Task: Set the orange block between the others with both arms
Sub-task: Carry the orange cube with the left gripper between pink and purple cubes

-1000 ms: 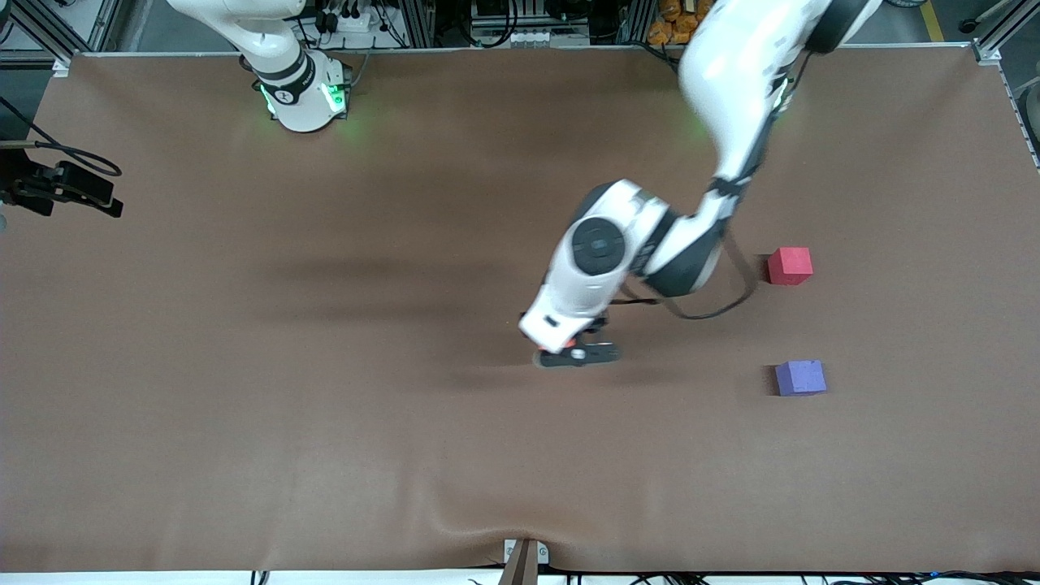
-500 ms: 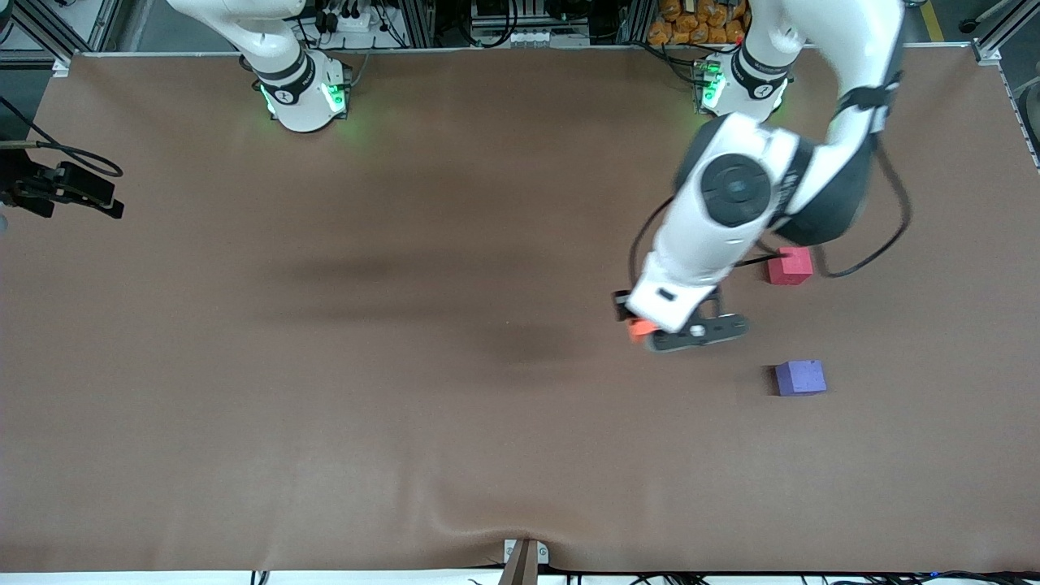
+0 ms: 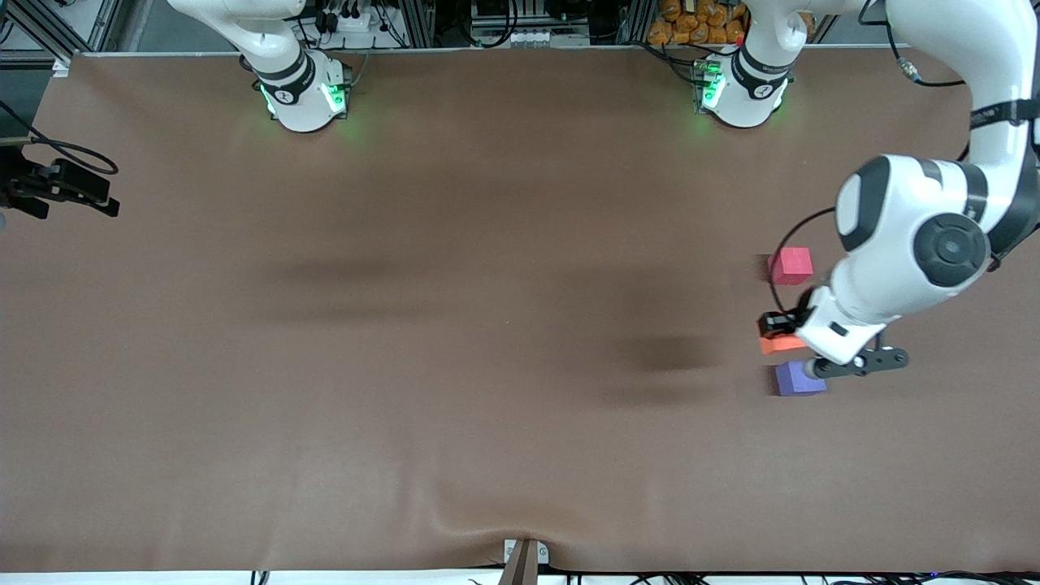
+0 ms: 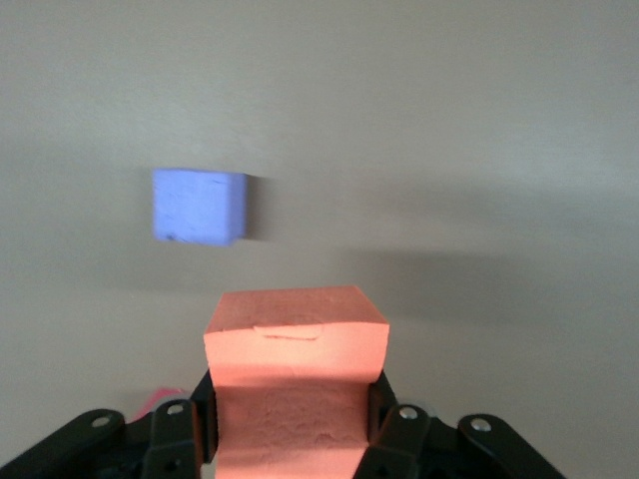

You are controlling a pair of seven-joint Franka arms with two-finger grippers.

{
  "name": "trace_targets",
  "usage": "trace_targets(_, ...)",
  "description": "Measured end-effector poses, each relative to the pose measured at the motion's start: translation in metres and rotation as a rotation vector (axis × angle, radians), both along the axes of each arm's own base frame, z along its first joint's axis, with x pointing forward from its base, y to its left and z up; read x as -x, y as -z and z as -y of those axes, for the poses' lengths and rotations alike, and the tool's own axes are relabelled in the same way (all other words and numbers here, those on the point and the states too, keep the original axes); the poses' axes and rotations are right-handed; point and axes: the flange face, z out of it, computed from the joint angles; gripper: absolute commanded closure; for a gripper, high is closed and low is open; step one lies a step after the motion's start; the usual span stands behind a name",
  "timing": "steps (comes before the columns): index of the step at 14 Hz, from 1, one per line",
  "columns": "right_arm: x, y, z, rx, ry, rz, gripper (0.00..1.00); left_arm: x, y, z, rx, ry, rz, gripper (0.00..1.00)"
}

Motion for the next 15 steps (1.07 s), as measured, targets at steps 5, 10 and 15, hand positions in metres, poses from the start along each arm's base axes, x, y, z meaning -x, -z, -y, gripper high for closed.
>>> trace_targets(5,0.000,0.000,-0.001,0.000,-0.008,-0.001,0.00,0.025,0.087,-0.063,0.010,0.080,0.015,0.86)
trace_targets(10,0.000,0.000,-0.002,-0.001,-0.011,-0.001,0.00,0.046,0.126,-0.083,0.015,0.126,0.011,0.86)
trace_targets(15,0.000,0.000,-0.002,-0.001,-0.013,-0.001,0.00,0.063,0.145,-0.087,0.018,0.135,-0.024,0.86)
